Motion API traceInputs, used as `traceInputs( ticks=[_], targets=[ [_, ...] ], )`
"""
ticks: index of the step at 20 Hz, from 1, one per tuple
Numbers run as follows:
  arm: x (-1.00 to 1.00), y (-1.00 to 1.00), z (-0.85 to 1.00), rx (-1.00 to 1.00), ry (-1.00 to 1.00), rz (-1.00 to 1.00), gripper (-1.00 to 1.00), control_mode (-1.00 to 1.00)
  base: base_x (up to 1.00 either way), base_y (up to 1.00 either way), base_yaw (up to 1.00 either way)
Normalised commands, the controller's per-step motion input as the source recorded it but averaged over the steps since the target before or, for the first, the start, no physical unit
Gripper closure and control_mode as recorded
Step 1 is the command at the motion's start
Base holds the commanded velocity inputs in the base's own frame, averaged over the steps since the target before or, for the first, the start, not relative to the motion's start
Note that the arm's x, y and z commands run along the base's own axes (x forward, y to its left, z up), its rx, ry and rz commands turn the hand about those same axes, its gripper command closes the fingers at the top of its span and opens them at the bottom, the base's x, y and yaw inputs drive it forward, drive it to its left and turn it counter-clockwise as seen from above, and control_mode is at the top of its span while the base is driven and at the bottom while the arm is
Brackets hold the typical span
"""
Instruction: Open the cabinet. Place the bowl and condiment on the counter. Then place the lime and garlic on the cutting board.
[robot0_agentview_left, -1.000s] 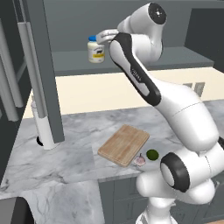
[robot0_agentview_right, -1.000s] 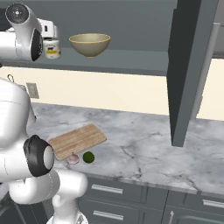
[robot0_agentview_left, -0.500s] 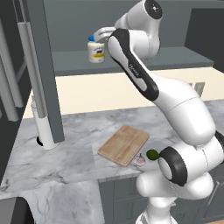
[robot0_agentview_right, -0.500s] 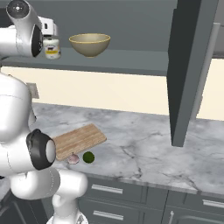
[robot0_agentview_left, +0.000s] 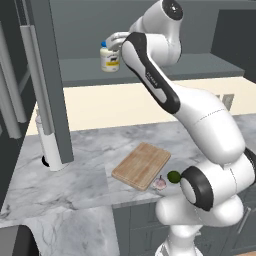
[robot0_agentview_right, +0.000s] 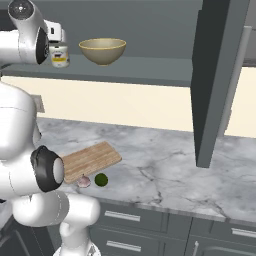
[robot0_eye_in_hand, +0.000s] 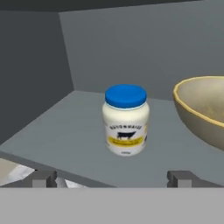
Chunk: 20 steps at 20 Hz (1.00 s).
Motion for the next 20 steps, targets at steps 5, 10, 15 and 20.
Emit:
traceInputs(
  ticks=[5,10,15,20],
  targets=[
    [0.25,0.0,-0.1,0.0,0.0,0.0,-1.0,-1.0,0.0,0.0,0.0],
    [0.49,0.18,-0.05,-0.01,0.0,0.0,-1.0,-1.0,0.0,0.0,0.0],
    [0.48,0.23,0.0,-0.04,0.0,0.0,-1.0,-1.0,0.0,0.0,0.0],
    [0.4,0.03,0.0,-0.04,0.0,0.0,-1.0,-1.0,0.0,0.0,0.0]
  ],
)
